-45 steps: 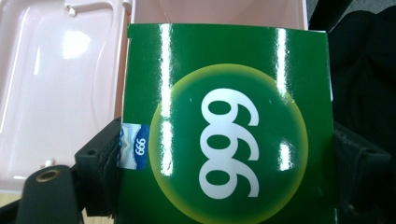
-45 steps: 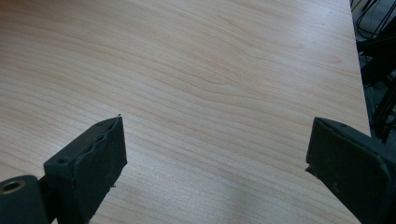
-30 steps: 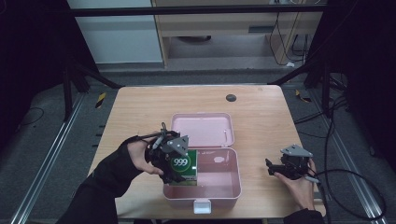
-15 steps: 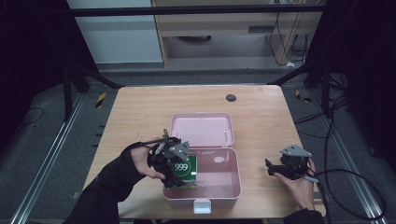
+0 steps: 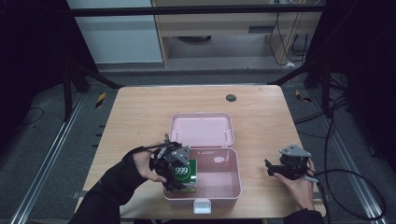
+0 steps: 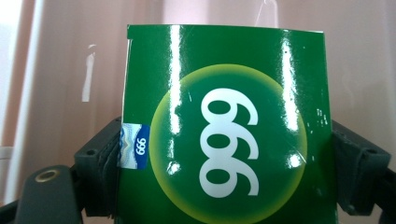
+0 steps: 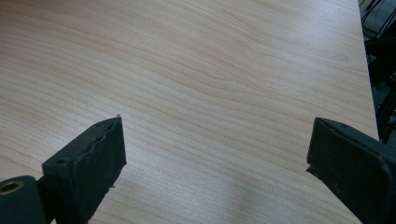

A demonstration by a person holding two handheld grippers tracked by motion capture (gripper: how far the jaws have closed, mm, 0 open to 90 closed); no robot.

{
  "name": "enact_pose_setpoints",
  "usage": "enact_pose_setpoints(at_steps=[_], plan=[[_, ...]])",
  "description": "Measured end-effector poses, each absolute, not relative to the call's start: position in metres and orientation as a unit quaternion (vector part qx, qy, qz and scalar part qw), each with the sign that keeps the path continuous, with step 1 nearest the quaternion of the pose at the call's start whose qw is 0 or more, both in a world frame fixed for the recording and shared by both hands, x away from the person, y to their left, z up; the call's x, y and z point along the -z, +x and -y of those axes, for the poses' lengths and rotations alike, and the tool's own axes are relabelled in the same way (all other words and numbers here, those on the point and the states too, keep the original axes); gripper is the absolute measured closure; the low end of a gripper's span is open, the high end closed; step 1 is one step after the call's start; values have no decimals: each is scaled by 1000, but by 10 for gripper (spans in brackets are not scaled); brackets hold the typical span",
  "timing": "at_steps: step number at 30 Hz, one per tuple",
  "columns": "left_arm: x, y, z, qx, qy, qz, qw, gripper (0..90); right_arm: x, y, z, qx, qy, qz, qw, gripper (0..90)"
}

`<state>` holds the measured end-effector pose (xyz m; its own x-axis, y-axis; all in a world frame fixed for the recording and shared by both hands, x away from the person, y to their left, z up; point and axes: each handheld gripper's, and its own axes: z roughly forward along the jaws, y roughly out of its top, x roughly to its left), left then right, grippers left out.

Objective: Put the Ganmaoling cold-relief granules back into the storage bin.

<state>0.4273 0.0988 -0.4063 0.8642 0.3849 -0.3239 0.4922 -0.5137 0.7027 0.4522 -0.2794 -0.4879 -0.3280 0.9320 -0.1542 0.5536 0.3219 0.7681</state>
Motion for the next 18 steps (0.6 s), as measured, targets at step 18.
enact_pose_setpoints(at_steps=[18], plan=[[412, 429, -103, 58, 867, -247, 429, 116, 488, 452, 279, -309, 492, -756, 303, 34]])
